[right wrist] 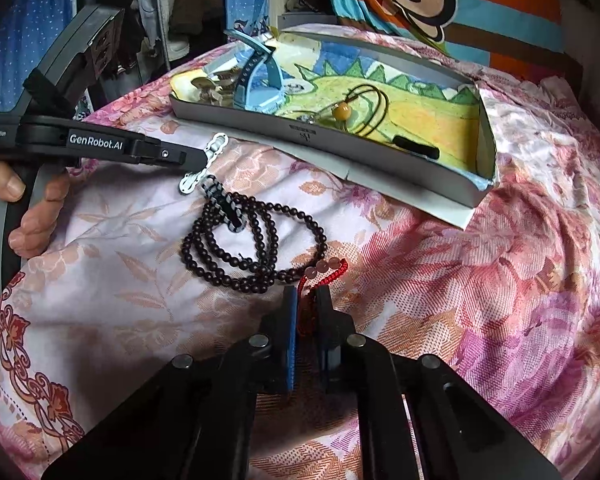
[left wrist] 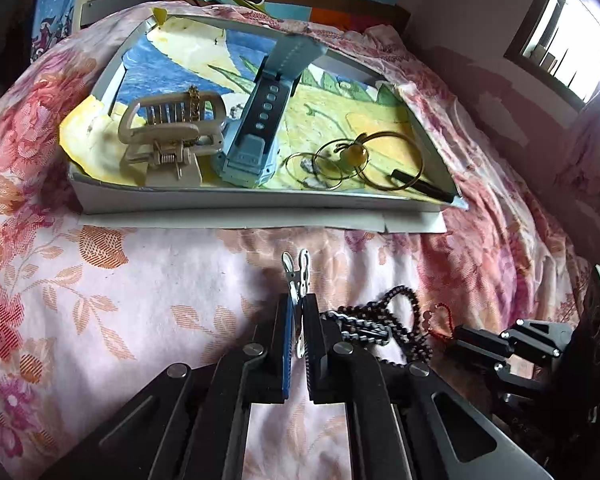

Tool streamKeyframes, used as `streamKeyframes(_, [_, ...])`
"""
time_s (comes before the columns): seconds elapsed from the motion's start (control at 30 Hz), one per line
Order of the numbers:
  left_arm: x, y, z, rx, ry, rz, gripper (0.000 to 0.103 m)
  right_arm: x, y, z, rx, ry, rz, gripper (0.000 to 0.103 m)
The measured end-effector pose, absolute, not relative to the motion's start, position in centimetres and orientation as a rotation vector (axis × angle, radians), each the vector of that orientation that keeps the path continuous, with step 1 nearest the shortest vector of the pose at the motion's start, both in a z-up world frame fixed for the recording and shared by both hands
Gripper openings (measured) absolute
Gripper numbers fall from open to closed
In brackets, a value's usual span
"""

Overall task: Organize jewelry
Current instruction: 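Carry the hair clip into the tray with the left tool while the right tool carries the bracelet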

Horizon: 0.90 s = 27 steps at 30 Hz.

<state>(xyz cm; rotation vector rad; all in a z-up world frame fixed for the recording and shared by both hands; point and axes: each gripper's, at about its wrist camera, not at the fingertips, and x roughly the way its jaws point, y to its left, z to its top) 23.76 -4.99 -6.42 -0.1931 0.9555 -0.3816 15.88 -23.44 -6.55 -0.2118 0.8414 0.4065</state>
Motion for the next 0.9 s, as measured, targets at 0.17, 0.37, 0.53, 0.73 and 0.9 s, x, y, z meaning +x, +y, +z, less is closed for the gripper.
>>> streamKeyframes(0.17, [22.9, -5.2, -5.1, -0.184, 0.909, -0.403, 0.005, 15.2, -23.0, -5.5, -0.246, 0.777, 0.401, 0.007])
streamKeyframes(0.37, [22.0, -5.6, -3.5, -0.190, 0.847, -0.451, 0.005, 14.8, -23.6, -2.9, -0.249, 0.639, 0.379, 0.007])
streamKeyframes(0.53, [21.5, -6.3, -2.2, -0.173, 0.803, -0.470, 0.005, 15.6, -25.0, -0.4, -0.219, 0.524, 0.345, 0.007])
streamKeyframes(0.73, [22.6, -7.5, -0.2, -0.186, 0.744, -0.443, 0.005, 19.5, -26.6, 0.9, -0.179, 0.465, 0.312, 0.007])
streamKeyframes(0.9, [25.6, -9.6, 1.0, -0.186, 0.706, -0.418, 0.005, 22.4, -28.2, 0.5, -0.114, 0.474, 0.295, 0.007])
